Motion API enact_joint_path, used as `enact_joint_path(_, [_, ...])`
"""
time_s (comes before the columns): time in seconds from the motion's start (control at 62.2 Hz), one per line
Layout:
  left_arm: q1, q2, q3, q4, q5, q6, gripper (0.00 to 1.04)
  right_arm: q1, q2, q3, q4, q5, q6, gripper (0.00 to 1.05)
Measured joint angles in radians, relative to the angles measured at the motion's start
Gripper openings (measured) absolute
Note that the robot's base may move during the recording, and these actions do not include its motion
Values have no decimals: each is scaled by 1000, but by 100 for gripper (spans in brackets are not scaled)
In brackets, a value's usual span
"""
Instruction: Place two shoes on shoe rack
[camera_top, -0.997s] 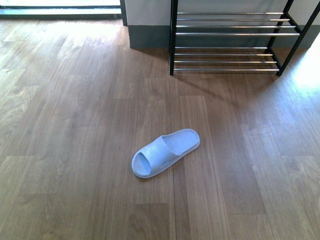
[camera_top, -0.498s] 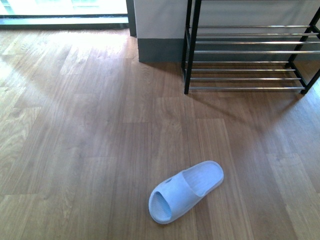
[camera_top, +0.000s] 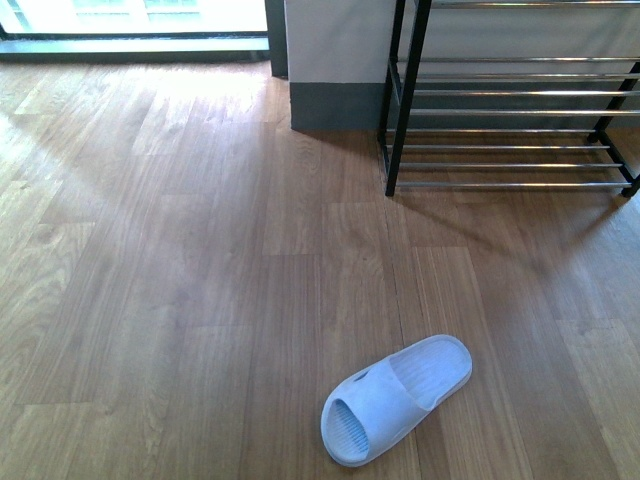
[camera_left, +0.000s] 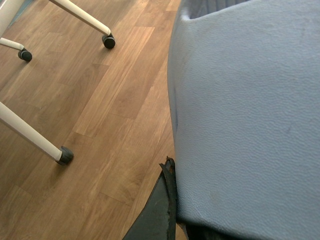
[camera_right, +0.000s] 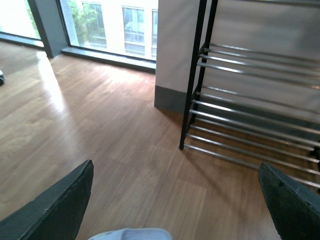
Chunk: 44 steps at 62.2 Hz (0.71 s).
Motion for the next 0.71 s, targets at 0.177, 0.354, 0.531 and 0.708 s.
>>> enact_joint_path(0.177, [0, 0, 0, 0, 0, 0, 2, 140, 660, 146, 406, 52, -169, 96])
enact_joint_path(0.354, [0, 0, 0, 0, 0, 0, 2, 246, 1105, 229, 503, -12, -314, 96])
enact_joint_path(0.531, [0, 0, 0, 0, 0, 0, 2, 263, 1471, 400, 528, 24, -444, 96])
enact_joint_path(0.708, [0, 0, 0, 0, 0, 0, 2, 311, 1820, 559, 574, 102, -571, 96])
